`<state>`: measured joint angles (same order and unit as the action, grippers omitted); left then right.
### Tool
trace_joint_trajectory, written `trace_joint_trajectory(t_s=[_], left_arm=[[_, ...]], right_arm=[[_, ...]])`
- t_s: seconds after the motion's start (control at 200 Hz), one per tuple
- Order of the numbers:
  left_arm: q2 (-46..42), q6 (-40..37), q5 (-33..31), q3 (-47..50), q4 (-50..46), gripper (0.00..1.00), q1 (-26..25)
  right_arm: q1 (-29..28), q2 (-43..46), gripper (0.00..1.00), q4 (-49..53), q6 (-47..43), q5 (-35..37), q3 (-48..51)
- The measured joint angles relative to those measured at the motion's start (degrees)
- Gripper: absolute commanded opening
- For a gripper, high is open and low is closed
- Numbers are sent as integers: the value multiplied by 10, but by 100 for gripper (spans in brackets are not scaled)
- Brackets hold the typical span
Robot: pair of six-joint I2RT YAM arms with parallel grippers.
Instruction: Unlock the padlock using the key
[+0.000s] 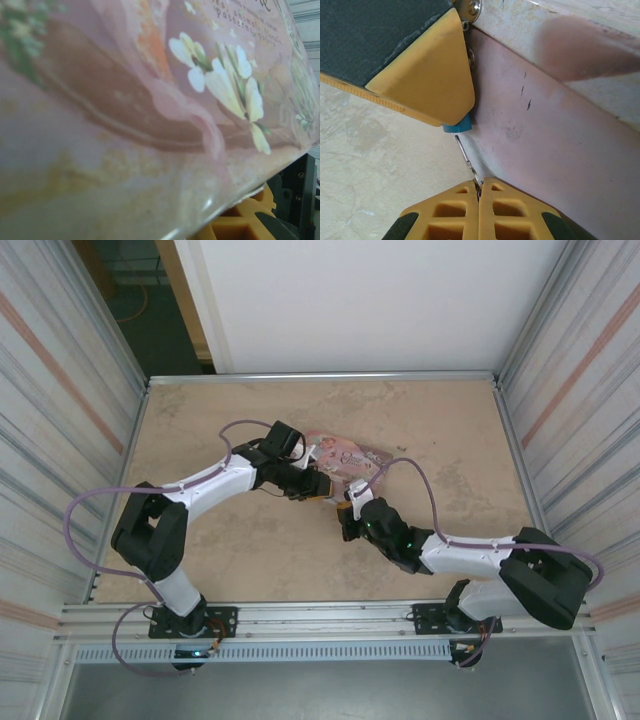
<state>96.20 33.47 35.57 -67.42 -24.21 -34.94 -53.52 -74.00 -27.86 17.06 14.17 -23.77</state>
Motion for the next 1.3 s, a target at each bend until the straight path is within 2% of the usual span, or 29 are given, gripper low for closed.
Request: trace_joint_trajectory(t_s=[1.298], left_arm=[[0,13,0,-2,4,17,3]], right_arm=[[18,-22,0,-38,0,-22,0]])
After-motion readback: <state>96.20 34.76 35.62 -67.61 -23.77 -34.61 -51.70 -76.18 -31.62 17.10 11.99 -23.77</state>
